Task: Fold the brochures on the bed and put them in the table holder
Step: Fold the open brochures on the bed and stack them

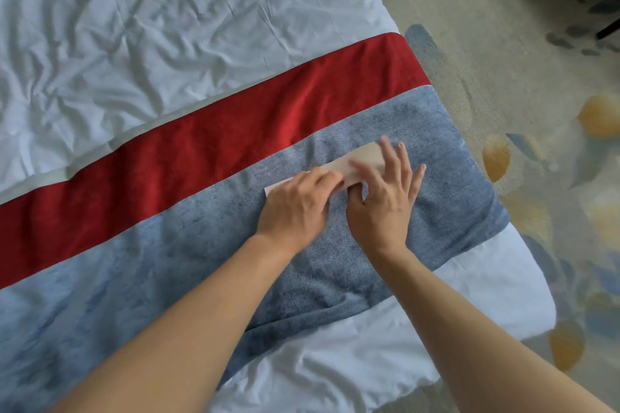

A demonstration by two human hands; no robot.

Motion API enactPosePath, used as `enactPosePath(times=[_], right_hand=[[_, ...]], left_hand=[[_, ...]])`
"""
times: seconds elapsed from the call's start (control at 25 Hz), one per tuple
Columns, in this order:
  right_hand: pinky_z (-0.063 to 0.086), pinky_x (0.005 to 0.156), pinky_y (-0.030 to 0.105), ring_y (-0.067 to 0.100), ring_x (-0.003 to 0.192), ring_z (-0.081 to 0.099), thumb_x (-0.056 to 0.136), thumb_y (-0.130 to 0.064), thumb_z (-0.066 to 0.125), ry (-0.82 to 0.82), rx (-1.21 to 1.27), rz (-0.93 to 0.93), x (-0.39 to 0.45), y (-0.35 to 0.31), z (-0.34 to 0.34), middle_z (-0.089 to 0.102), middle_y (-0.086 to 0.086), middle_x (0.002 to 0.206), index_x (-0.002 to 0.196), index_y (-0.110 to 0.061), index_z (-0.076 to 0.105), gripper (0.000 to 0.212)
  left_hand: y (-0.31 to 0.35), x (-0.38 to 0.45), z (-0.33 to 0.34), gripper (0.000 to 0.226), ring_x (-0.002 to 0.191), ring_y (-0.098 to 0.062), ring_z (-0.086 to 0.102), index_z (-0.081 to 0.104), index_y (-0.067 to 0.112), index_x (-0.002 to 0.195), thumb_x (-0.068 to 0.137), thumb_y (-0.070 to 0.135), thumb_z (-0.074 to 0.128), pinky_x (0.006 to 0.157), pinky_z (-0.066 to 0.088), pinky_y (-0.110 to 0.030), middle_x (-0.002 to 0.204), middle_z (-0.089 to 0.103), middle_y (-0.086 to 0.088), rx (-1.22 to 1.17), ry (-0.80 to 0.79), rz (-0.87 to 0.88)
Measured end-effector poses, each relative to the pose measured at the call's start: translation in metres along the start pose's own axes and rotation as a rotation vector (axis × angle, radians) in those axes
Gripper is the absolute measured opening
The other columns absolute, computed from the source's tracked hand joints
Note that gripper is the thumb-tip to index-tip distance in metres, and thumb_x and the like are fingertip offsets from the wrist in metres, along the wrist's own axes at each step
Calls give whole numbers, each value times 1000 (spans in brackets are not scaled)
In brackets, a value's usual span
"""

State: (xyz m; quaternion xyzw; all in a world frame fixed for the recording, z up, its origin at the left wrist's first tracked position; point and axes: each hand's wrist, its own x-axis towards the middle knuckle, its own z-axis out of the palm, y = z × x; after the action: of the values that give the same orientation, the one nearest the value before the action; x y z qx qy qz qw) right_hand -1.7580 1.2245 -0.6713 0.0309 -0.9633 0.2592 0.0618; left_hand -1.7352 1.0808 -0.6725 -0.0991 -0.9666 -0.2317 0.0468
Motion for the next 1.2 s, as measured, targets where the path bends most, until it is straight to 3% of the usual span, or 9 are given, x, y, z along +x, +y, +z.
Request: enactPosePath(times=[0.16,0.24,0.32,0.44,0.6,0.76,0.92,1.04,1.2], right_hand=[[17,123,44,18,153,13,86,-37,67,-7,189,331,7,-8,1,11,2,168,160,-21,12,93],[36,114,38,9,143,37,88,-41,65,-118,442,508,8,-16,4,21,-3,165,160,-33,5,94],[48,87,20,-11,106,60,91,-42,62,-216,567,569,5,-26,6,41,-5,154,157,-43,6,87],[44,61,6,-17,81,60,93,-32,61,-334,583,520,3,-33,17,52,-7,140,157,-43,13,81],[50,95,31,6,112,60,91,-24,63,-483,562,414,1,-52,29,53,-9,137,158,-39,16,83],[49,86,29,3,99,61,82,-22,60,-526,501,256,-10,-75,41,61,-16,110,148,-43,36,73],[50,84,34,20,109,59,83,-15,58,-593,263,8,-25,-97,47,47,-5,142,154,-37,27,81],[53,66,37,29,95,66,79,-11,59,-614,38,-196,-40,-114,53,14,-8,166,157,-35,19,91],[52,54,36,25,86,66,81,-6,58,-662,-46,-301,-68,-144,74,-6,-9,168,158,-34,18,91]], left_hand=[[-11,5,-12,47,92,-30,66,43,26,138,96,5,48,63,54,-44,117,63,-5,-152,89,-191],[-10,8,-16,64,112,-26,59,34,28,149,93,1,47,81,51,-42,137,56,-7,-297,152,-287],[-9,9,-21,71,127,-18,47,29,24,154,90,-2,45,96,43,-29,149,47,-8,-469,225,-391],[-21,5,-28,73,142,-16,36,26,15,156,89,-6,45,113,34,-26,159,35,-4,-540,261,-498],[-42,-10,-33,75,145,-15,33,23,13,157,89,-7,47,115,31,-25,161,31,-5,-565,298,-670],[-63,-41,-37,77,140,-18,38,17,10,157,89,-6,49,108,34,-20,158,33,-11,-494,264,-726],[-77,-79,-47,81,104,-31,59,26,14,155,85,0,65,71,51,-38,140,40,-15,-174,141,-658],[-86,-107,-57,78,122,-38,54,35,13,151,82,-2,67,89,53,-43,153,26,-17,-108,85,-646],[-101,-147,-72,77,136,-37,44,30,10,152,84,-6,63,100,50,-42,162,7,-17,-102,74,-693]])
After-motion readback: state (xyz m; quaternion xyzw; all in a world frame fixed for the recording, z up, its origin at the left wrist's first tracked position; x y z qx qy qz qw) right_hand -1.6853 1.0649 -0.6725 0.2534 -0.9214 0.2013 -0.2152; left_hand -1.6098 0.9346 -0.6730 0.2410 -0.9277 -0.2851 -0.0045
